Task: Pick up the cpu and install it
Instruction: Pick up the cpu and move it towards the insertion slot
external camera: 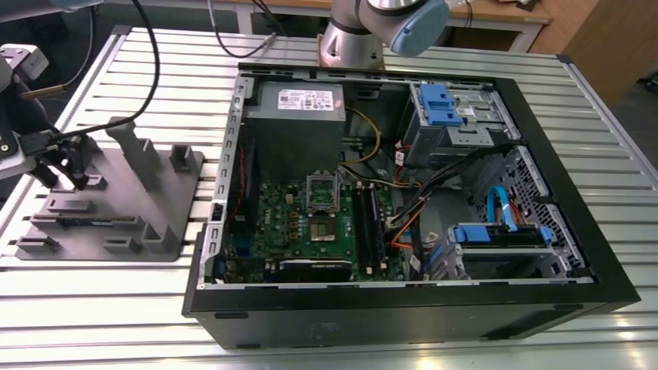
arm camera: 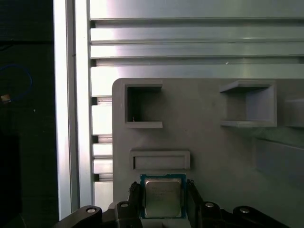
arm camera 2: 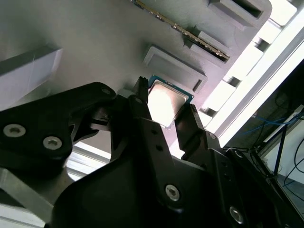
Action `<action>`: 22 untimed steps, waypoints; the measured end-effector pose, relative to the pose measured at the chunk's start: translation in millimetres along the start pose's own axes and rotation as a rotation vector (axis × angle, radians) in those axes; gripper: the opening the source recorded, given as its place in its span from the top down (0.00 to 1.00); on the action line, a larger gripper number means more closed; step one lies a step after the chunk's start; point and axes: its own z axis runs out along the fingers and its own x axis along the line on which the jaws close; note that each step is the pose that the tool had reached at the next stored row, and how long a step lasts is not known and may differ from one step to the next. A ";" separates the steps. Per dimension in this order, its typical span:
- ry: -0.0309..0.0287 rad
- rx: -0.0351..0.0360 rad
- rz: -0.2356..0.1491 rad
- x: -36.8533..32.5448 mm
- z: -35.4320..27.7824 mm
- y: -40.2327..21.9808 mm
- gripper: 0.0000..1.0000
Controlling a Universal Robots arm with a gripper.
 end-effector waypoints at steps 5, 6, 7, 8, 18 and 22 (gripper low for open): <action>0.0001 0.0000 0.000 0.0 -0.5 0.0 0.53; 0.0000 -0.0001 0.000 0.0 -0.5 0.0 0.53; 0.0000 0.0000 0.000 0.0 -0.7 0.0 0.53; 0.0001 0.0000 0.000 0.0 -0.8 0.0 0.53; 0.0001 0.0000 0.000 0.0 -1.4 0.0 0.53; 0.0002 0.0001 0.000 -0.1 -5.3 0.0 0.53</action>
